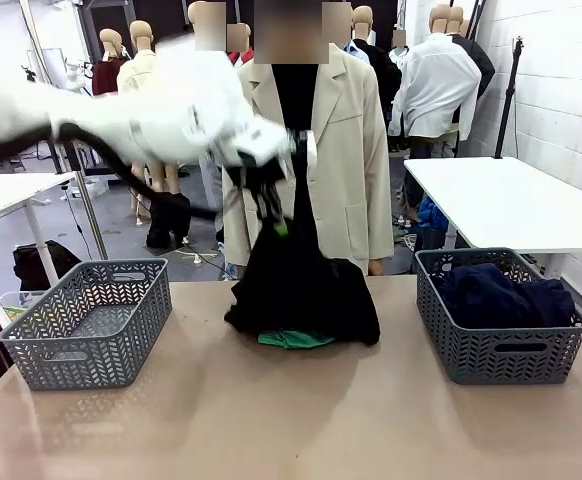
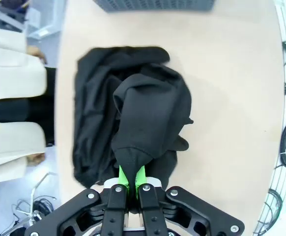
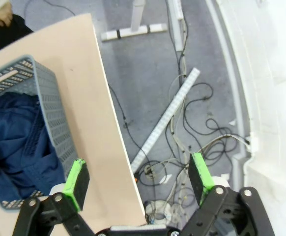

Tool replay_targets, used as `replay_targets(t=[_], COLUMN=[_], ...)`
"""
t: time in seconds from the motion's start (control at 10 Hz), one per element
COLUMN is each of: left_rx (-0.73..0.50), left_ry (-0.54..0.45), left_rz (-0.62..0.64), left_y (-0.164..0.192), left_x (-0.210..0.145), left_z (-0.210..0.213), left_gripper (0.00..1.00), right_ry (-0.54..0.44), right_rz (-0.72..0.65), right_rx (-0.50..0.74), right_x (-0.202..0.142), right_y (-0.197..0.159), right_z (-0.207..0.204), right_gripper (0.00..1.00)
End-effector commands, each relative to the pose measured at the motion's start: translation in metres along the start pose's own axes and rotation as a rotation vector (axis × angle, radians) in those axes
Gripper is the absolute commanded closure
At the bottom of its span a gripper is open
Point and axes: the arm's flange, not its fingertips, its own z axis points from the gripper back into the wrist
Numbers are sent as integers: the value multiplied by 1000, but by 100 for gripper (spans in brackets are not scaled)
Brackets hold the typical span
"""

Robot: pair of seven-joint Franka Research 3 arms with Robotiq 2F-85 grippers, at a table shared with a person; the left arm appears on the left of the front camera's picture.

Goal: Sort the tops and bottoms.
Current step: Lift clothes from the center of the table with your left hand.

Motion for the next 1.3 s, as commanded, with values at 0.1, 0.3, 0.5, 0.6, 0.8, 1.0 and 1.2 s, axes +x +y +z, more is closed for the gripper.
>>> replay_targets(t=[0.1,0.3,0.5,0.6,0.8,1.0,1.2], left_rx=[122,329,421,502,627,740,767], left_ry=[62,61,6,11,-42,-67,-111], left_rz=[57,146,253,279,327,377,467], left_y=[41,69,72,71,59,42,27], left_x=[66,116,157,173,205,233,231], left_z=[129,218,288,316,372,421,456], left_gripper=[100,100,100,100,100,100,100], right_ry=[1,1,1,1,1,1,1], right_rz=[14,14,14,14,14,14,14], right_rx=[-10,-10,-10,-10,-10,-10,-10], right_x=[-1,-1,-1,-1,-1,-1,-1], right_y=[0,0,0,0,0,0,0], right_z=[0,0,0,0,0,0,0], right_gripper=[0,0,0,0,0,0,0])
